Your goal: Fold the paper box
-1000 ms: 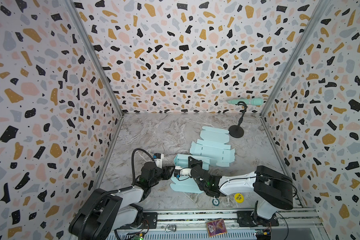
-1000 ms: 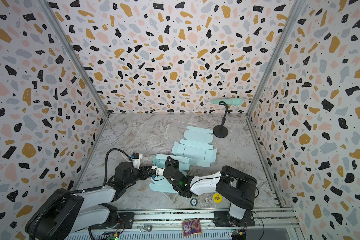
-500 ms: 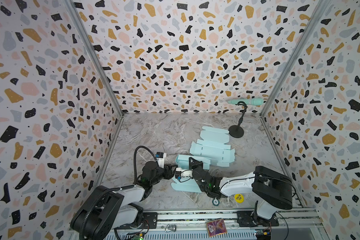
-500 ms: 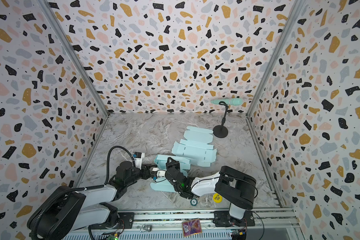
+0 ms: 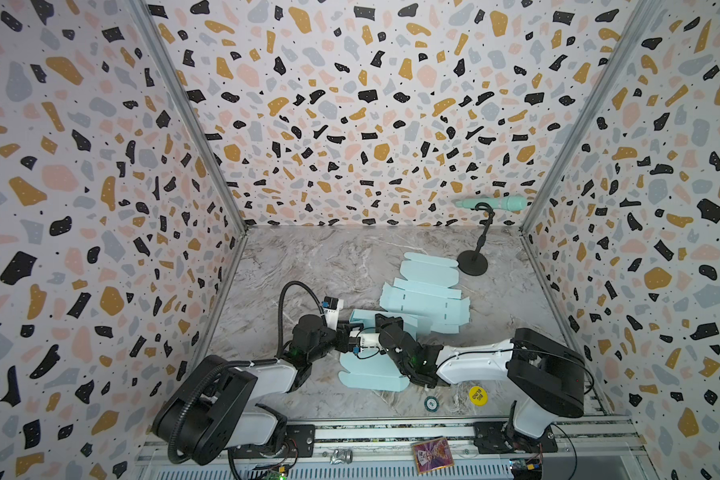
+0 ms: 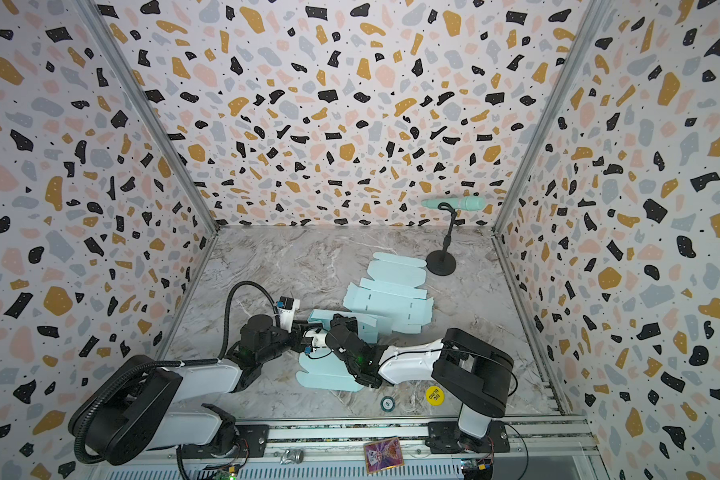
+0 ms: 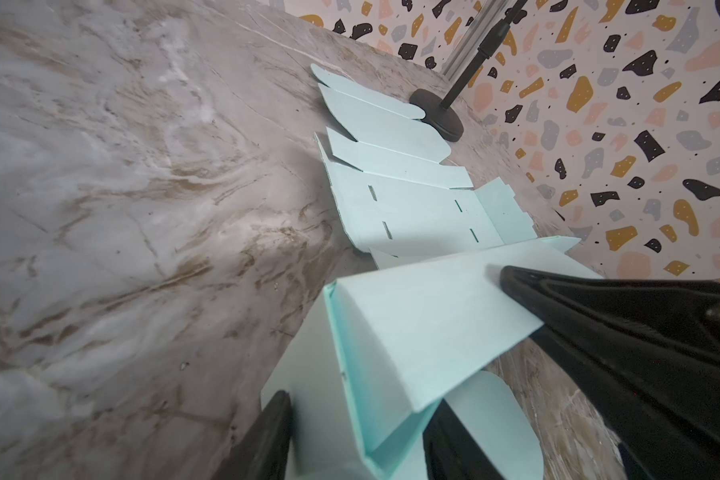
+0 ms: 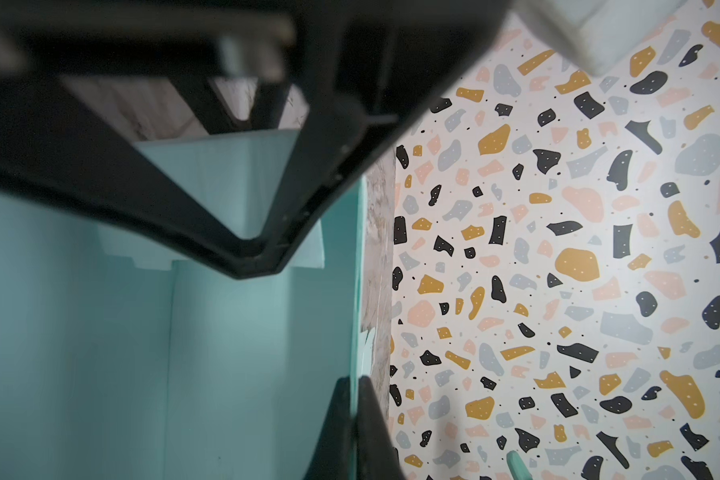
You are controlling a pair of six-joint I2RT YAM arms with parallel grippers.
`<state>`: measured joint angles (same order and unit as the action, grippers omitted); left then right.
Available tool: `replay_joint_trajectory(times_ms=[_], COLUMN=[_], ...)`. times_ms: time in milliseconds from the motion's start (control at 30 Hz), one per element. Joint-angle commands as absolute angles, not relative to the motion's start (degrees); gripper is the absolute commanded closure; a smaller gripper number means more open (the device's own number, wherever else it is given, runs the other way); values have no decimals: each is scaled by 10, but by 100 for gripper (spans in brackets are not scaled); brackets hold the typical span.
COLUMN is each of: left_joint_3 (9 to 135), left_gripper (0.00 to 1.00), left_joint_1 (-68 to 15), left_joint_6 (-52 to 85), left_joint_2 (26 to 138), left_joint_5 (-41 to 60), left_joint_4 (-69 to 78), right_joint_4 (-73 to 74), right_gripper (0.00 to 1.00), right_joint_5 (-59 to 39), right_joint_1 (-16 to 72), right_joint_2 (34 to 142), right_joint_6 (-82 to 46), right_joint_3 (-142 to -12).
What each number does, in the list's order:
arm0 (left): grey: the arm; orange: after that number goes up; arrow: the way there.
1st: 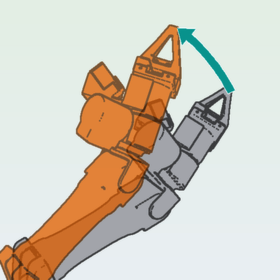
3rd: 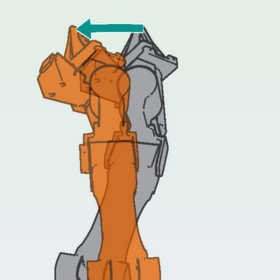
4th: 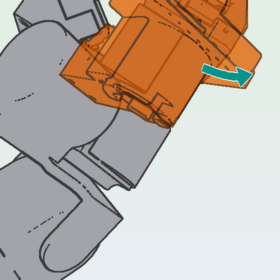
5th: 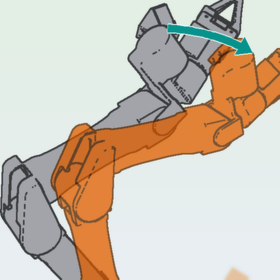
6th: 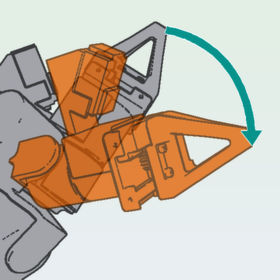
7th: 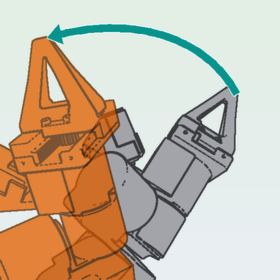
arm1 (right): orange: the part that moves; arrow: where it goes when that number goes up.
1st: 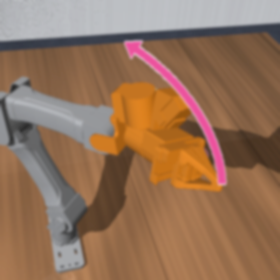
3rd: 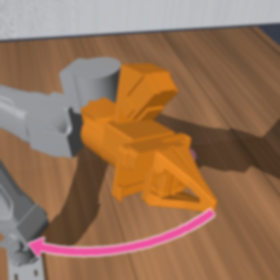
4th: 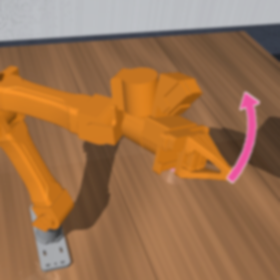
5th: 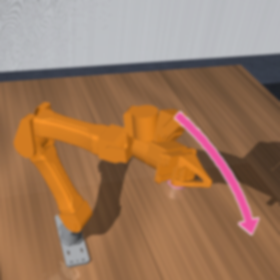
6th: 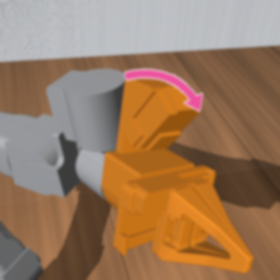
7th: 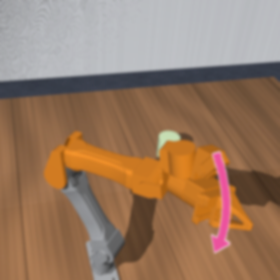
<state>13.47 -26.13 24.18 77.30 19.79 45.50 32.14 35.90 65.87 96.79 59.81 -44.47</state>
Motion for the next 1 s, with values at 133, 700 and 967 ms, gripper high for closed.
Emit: replay_joint_trajectory(times_ms=[133, 700, 967], left_joint_3=[121, 90, 63], left_gripper=[57, 72, 72], left_joint_1=[-286, -351, -363], left_joint_6=[242, 191, 184], left_joint_2=[758, 771, 786], left_joint_5=[182, 67, 47], left_joint_4=[529, 592, 655], right_joint_4=[309, 274, 254], right_gripper=[100, 100, 98], right_joint_5=[330, 321, 304], right_joint_1=[655, 677, 684], right_joint_2=[965, 959, 956], right_joint_6=[588, 546, 514], right_joint_3=[-444, -457, -460])
